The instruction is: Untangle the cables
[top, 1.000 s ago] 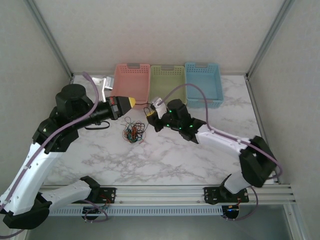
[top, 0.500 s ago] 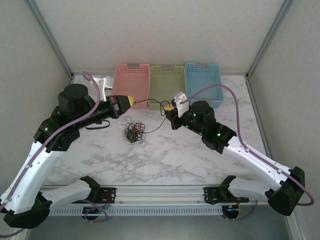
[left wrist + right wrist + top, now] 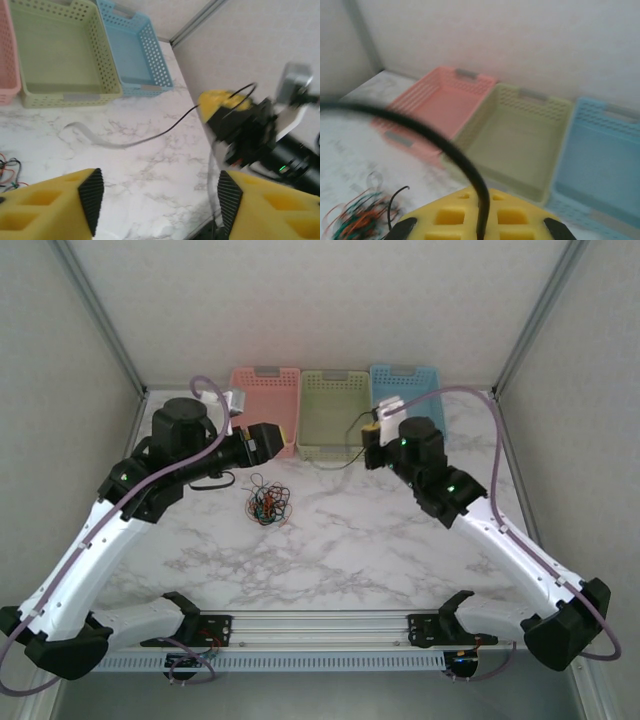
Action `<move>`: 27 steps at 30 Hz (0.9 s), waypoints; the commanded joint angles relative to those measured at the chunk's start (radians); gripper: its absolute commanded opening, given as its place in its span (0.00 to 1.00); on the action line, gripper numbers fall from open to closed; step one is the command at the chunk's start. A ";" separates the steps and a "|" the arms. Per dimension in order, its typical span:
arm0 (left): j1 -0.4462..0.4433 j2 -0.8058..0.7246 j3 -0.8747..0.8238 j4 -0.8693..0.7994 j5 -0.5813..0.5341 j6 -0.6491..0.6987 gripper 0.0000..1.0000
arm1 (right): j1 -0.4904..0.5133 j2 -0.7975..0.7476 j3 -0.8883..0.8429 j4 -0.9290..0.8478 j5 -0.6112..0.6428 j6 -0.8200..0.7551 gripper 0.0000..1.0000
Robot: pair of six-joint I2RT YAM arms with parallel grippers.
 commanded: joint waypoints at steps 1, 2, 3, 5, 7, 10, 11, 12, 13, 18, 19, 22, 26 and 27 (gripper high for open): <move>-0.009 -0.002 0.017 -0.017 -0.048 0.018 0.74 | -0.095 0.033 0.102 -0.060 0.032 0.076 0.00; -0.009 -0.003 0.017 -0.025 -0.059 0.023 0.77 | -0.121 0.046 0.124 -0.072 0.032 0.088 0.00; -0.008 -0.005 0.018 -0.036 -0.073 0.028 0.78 | -0.149 0.062 0.149 -0.083 0.029 0.100 0.00; -0.007 -0.013 0.020 -0.062 -0.104 0.040 0.79 | -0.196 0.101 0.196 -0.098 0.031 0.126 0.00; -0.007 -0.024 0.017 -0.085 -0.131 0.051 0.79 | -0.239 0.156 0.253 -0.118 0.037 0.152 0.00; -0.005 -0.034 0.015 -0.115 -0.155 0.067 0.79 | -0.290 0.250 0.343 -0.145 0.082 0.189 0.00; -0.005 -0.038 0.015 -0.125 -0.161 0.072 0.79 | -0.300 0.280 0.371 -0.152 0.103 0.191 0.00; -0.006 -0.040 0.014 -0.136 -0.168 0.078 0.79 | -0.309 0.313 0.399 -0.154 0.128 0.192 0.00; -0.005 -0.043 0.014 -0.147 -0.177 0.084 0.79 | -0.322 0.348 0.425 -0.155 0.153 0.204 0.00; 0.005 -0.058 0.002 -0.190 -0.206 0.111 0.80 | -0.388 0.520 0.576 -0.199 0.228 0.272 0.00; 0.006 -0.059 0.001 -0.200 -0.213 0.118 0.80 | -0.401 0.553 0.613 -0.217 0.238 0.288 0.00; 0.014 -0.069 -0.011 -0.220 -0.233 0.133 0.80 | -0.426 0.644 0.689 -0.228 0.266 0.300 0.00; 0.028 -0.076 -0.033 -0.228 -0.238 0.144 0.80 | -0.446 0.761 0.779 -0.259 0.302 0.316 0.00; 0.030 -0.074 -0.038 -0.228 -0.237 0.145 0.80 | -0.450 0.792 0.799 -0.265 0.309 0.319 0.00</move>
